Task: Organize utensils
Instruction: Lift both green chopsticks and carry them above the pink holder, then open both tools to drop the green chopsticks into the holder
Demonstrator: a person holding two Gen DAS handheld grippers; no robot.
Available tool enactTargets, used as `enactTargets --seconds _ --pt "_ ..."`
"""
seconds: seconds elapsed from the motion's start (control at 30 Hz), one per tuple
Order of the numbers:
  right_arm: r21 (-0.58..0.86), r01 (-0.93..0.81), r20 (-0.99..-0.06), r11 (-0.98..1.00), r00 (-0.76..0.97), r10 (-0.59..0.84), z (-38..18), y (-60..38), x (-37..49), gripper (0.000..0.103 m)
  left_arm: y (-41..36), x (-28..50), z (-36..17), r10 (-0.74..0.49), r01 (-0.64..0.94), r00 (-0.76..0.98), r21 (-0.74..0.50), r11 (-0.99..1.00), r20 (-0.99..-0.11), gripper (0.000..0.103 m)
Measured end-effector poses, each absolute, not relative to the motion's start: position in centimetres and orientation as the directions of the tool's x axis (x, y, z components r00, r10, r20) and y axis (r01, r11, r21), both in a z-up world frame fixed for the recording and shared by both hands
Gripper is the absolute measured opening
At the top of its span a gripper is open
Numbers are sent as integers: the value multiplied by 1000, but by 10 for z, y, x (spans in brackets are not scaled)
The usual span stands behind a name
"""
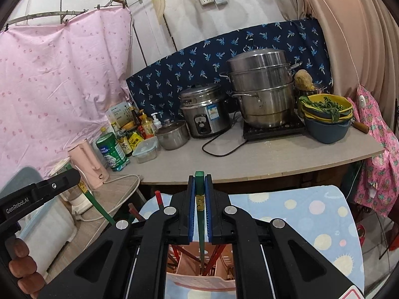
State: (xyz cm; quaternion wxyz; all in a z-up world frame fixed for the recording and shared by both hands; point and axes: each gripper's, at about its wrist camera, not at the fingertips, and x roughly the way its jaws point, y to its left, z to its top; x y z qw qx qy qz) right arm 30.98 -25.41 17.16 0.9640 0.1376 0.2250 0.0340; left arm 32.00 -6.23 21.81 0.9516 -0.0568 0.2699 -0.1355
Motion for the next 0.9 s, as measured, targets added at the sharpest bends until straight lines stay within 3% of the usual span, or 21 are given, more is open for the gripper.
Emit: enactTargets --seconds 0.17,0.23,0.27,0.4,0.47,0.53,0.67,0.9 --pt "275 4 -440 961 890 122 165 -254 312 13 -65 321 211 -263 211 823 -159 964 -504 14" --pt "279 4 -435 960 892 122 167 -254 308 16 -65 320 211 -247 199 830 -149 969 -501 32" --pt "278 5 -431 961 895 120 168 -254 306 20 -65 319 211 -239 192 835 -146 971 -496 35" --pt "259 0 -425 966 898 114 171 -250 295 34 -67 308 212 -207 179 851 -104 978 -483 36" --pt "245 1 -427 969 898 107 171 -247 287 40 -67 302 212 -197 175 854 -90 980 -482 39" --pt "227 5 -431 974 898 95 172 -243 279 45 -66 295 212 -184 167 858 -78 983 -480 49" --pt "201 10 -442 979 893 81 171 -237 260 57 -67 277 209 -150 153 866 -34 988 -477 52" --pt "180 19 -471 983 880 69 165 -230 228 66 -62 250 196 -122 138 851 -7 990 -511 58"
